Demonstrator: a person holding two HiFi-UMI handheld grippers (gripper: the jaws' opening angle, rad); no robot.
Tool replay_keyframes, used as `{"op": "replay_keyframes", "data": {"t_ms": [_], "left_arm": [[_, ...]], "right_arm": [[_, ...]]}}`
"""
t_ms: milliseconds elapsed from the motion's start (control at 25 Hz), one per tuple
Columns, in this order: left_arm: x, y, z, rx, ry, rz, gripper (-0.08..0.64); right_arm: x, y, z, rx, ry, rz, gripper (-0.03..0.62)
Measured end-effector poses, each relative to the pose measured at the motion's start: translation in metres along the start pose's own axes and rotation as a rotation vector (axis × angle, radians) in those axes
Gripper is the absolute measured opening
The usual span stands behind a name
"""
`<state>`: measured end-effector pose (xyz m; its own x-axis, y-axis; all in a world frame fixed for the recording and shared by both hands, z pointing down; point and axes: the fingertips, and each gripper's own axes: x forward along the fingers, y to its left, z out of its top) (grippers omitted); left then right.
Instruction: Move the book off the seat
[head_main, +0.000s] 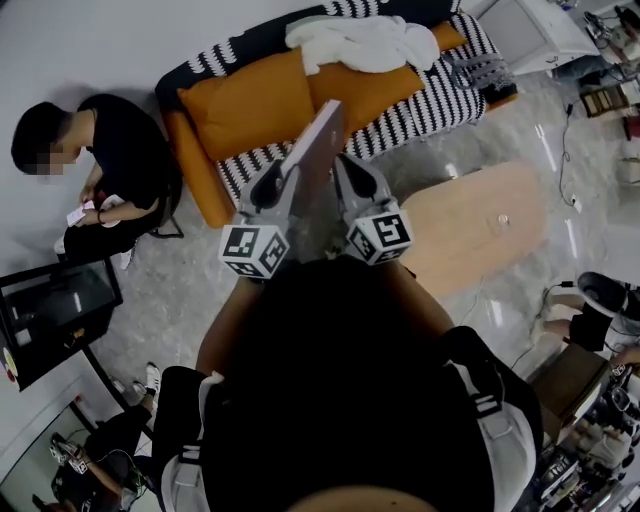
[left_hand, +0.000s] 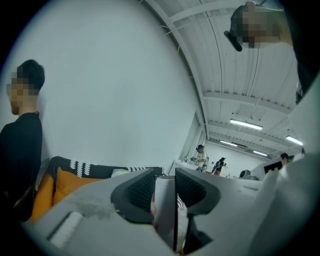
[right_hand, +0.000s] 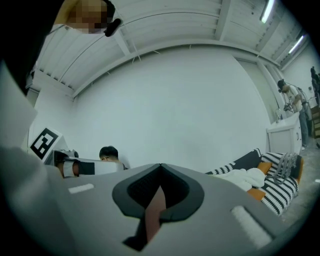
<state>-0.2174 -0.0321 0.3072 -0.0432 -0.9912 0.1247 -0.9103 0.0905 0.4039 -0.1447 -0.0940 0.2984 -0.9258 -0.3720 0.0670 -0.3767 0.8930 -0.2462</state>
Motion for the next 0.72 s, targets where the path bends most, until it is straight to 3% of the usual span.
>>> {"op": "replay_keyframes", "data": {"t_ms": [720], "left_arm": [[0.064,-0.105,-0.024,-0.007,0.067,-0.195,0.138]], "right_arm": [[-0.088,-0.098,0.024,0.021,-0.044,-0.191,0.009]]}}
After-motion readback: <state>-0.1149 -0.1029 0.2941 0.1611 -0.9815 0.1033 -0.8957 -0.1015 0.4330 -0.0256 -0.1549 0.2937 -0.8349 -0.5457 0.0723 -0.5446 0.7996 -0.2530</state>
